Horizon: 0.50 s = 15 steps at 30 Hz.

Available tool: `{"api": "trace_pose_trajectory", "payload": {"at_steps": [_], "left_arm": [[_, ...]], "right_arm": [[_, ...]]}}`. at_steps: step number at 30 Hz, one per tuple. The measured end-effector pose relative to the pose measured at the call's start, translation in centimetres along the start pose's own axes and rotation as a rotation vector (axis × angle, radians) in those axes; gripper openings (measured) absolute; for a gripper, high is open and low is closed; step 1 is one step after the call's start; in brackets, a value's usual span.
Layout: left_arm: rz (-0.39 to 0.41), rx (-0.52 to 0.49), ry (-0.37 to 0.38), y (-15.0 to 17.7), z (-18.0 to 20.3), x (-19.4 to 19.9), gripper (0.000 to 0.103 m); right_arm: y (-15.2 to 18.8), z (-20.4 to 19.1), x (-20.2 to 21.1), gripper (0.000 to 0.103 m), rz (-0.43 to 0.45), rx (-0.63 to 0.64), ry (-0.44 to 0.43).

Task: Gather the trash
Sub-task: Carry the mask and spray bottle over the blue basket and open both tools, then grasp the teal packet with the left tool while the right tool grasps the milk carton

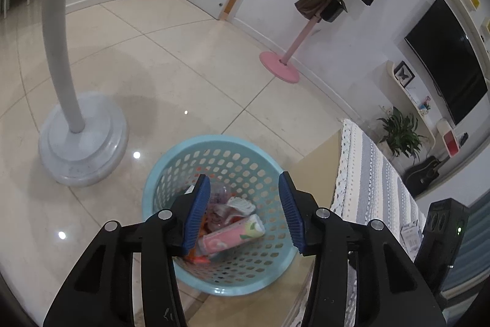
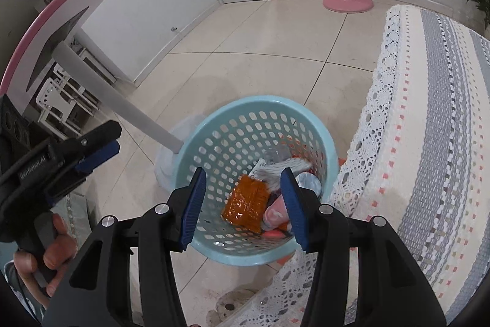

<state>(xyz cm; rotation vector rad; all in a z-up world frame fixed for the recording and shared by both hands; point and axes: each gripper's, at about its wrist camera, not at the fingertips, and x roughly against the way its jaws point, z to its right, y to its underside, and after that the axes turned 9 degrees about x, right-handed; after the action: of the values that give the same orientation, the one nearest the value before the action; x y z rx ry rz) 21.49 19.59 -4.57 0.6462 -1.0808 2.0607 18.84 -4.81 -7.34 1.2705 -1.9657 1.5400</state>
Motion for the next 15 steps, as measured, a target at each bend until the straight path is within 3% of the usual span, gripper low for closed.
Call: {"api": "trace_pose_trajectory", "payload": {"at_steps": [9, 15], "left_arm": [[0.017, -0.036, 0.037, 0.7, 2.3, 0.5, 0.045], [0.013, -0.033, 0.111, 1.7, 4.8, 0.5, 0.045]], "right_arm": [[0.1, 0.8, 2.7, 0.047, 0.042, 0.011, 0.005], [0.1, 2.5, 5.8, 0.047, 0.100, -0.001, 0.042]]}}
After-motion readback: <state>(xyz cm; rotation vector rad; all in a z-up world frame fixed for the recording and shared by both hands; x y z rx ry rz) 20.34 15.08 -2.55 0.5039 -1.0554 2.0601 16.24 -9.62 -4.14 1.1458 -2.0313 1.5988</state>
